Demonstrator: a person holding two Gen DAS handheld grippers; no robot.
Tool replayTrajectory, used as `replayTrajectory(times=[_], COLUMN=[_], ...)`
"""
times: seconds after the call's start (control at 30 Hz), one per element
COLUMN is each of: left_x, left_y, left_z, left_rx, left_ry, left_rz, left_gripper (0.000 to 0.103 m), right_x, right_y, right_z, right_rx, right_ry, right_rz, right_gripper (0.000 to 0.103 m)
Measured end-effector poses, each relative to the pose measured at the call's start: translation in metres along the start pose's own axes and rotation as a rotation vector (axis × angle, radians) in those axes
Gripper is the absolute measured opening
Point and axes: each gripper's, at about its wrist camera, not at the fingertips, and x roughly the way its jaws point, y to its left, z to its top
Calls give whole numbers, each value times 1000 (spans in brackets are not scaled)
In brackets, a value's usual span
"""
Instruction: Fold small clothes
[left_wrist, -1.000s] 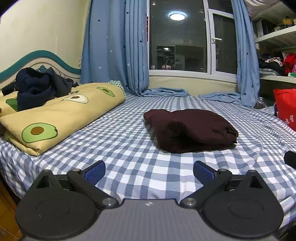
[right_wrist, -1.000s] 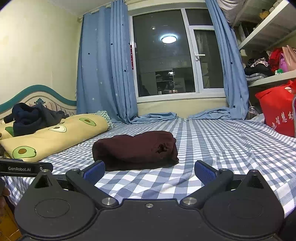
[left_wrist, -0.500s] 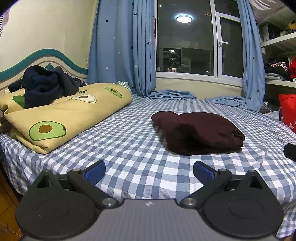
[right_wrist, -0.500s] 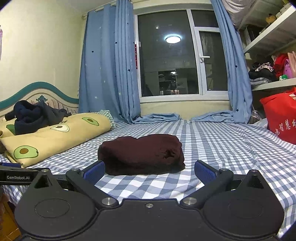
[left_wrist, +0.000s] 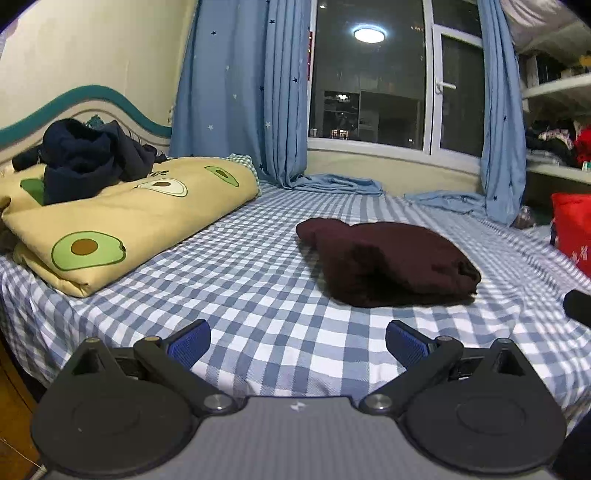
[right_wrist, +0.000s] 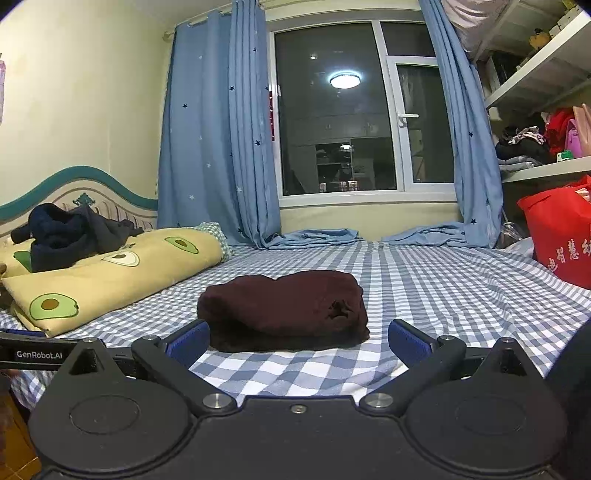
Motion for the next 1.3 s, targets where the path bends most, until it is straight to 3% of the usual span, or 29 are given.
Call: replayTrajectory(times=[0.27,1.3], left_x=[3,10], left_y=[0,-2], left_z=[0,0], left_rx=[29,59], left_ry=[1,21], left_rz=[43,71], left_gripper=[102,102], right_x=[2,9], right_y=[8,11], right_z=[5,10], right_rx=[-19,-20], right_ry=[-5,24], right_rz=[16,61], right_gripper=[103,103])
